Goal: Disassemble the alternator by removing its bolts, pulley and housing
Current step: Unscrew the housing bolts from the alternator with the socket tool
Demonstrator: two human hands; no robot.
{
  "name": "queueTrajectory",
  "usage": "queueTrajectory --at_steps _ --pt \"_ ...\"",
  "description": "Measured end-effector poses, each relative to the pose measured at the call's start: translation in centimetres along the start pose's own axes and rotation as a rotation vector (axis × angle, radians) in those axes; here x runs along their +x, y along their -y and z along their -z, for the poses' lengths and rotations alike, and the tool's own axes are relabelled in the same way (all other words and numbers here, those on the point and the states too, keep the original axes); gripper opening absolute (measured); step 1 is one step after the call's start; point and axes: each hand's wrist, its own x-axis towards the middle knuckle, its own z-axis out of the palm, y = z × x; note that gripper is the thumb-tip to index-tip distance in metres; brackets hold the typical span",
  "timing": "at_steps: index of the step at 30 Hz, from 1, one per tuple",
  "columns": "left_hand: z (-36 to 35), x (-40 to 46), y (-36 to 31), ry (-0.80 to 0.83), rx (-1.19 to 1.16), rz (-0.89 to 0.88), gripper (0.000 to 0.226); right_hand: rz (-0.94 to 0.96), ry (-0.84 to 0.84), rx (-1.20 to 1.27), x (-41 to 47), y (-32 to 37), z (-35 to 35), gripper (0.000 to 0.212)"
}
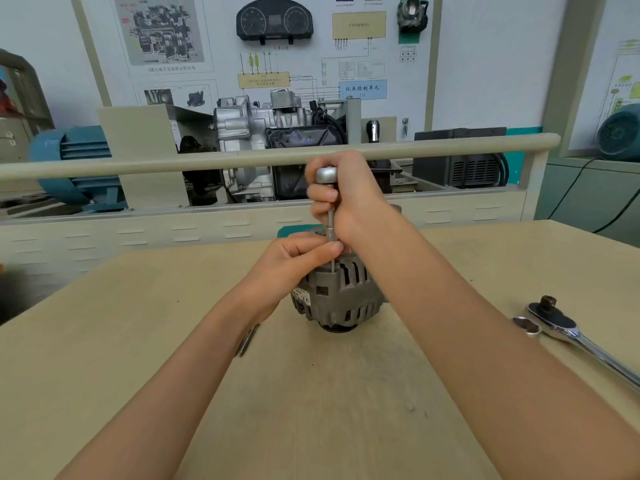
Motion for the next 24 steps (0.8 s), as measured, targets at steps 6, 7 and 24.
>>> queueTrajectory --at_steps 6,7,24 --pt "0.0 0.0 0.1 0.009 0.047 -0.026 0.025 0.294 -0.328 0.016 -0.2 -1.1 -1.1 0.025" --pt "0.0 0.0 0.0 0.025 0.021 -0.020 0.017 0.190 -0.255 -0.034 0.1 -0.7 -0.8 0.022" --pt "0.0 0.0 0.1 0.013 0.058 -0.033 0.036 0.305 -0.356 -0.070 -0.3 -1.3 -1.4 0.019"
